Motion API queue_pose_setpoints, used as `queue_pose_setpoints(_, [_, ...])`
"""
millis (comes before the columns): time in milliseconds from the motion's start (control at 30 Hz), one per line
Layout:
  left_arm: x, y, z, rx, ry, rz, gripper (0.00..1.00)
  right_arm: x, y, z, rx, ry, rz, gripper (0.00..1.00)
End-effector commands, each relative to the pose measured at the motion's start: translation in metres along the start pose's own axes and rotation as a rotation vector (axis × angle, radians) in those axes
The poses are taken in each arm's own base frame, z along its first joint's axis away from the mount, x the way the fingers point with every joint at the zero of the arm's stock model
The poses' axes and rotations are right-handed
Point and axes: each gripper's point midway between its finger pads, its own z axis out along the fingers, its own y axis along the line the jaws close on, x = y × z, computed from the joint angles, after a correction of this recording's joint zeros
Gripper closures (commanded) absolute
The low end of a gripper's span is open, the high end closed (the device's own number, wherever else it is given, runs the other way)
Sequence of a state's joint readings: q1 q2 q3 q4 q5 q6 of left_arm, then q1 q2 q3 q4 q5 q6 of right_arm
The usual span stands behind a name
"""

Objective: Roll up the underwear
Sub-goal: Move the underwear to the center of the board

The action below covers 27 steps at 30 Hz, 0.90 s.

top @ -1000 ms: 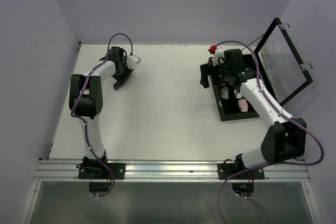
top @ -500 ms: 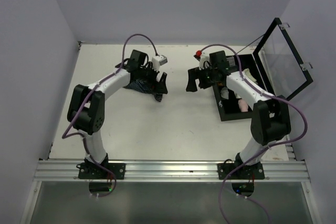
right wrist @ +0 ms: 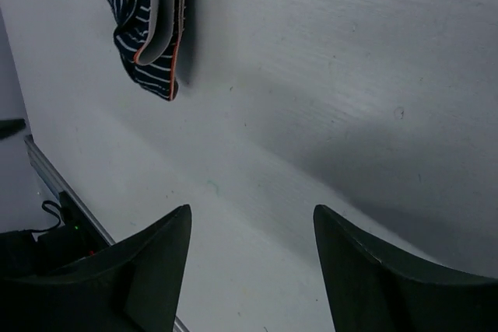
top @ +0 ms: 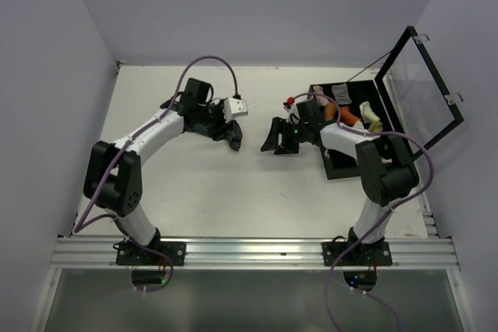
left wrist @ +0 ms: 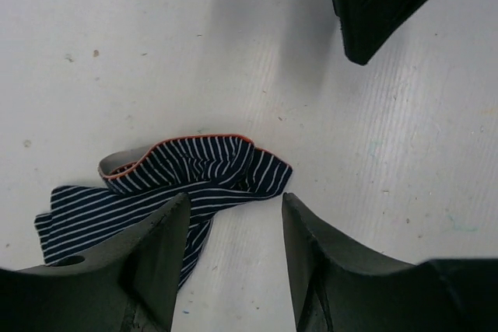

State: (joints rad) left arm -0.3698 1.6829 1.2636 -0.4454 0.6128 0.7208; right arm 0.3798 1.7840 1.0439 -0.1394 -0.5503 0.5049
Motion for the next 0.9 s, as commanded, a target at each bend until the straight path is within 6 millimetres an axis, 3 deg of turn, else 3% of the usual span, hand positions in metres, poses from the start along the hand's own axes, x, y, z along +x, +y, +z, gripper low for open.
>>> queue_pose_setpoints(0, [0.008, -0.012, 0.028, 0.033, 0.055, 0.126, 0.46, -0.019, 0.012, 0.009, -0.058, -0.048, 0.103, 0.32])
queue_pose_setpoints(100, [0.016, -0.013, 0.048, 0.031, 0.096, 0.116, 0.47, -0.016, 0.01, 0.015, -0.06, -0.036, 0.142, 0.34])
queue_pose_setpoints(367, [0.037, 0.011, 0.081, -0.014, 0.175, 0.103, 0.49, -0.017, 0.013, 0.031, -0.097, -0.035, 0.198, 0.35])
queue_pose_setpoints(433, [0.038, 0.015, 0.083, -0.025, 0.186, 0.088, 0.59, -0.017, 0.014, 0.035, -0.1, -0.035, 0.191, 0.35])
queue_pose_setpoints(533, [0.024, 0.019, 0.082, -0.024, 0.144, 0.069, 0.74, -0.016, 0.013, 0.043, -0.101, -0.02, 0.199, 0.35])
queue_pose_setpoints(700, [0.018, 0.014, 0.08, -0.005, 0.136, 0.008, 0.89, -0.017, 0.008, 0.057, -0.101, -0.023, 0.226, 0.35])
queue_pose_setpoints(767, [0.018, 0.015, 0.081, -0.004, 0.145, -0.016, 0.79, -0.022, 0.01, 0.059, -0.116, -0.036, 0.223, 0.35])
queue_pose_setpoints(800, [0.021, 0.012, 0.08, 0.009, 0.161, -0.038, 0.6, -0.023, 0.008, 0.061, -0.114, -0.04, 0.235, 0.35])
queue_pose_setpoints(867, [0.021, 0.012, 0.081, 0.01, 0.164, -0.045, 0.53, -0.025, 0.01, 0.062, -0.12, -0.046, 0.237, 0.35])
